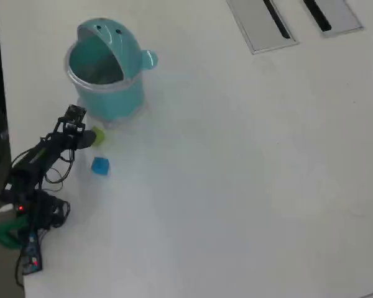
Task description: Grasp RGB lego blocks and put them in the bin one by one.
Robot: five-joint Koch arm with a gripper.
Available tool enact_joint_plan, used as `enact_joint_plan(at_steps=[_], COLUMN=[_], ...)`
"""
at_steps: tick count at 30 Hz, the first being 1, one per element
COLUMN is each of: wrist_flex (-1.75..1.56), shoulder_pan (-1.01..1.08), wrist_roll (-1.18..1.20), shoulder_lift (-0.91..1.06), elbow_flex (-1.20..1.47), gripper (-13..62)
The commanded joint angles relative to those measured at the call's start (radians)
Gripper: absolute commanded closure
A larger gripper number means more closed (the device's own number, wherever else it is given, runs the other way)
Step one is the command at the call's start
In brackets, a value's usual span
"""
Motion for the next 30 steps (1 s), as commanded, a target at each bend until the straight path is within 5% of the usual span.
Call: enact_joint_plan(at_steps=[1,30], wrist_flex=[-0.086,-0.129], shoulder_pan=[-0.009,0.029], wrist_roll=[0.002,0.029], shoulder_lift=[-0.021,-0.219], elbow_flex=[-0.046,-0.120], gripper=[19.5,19.6])
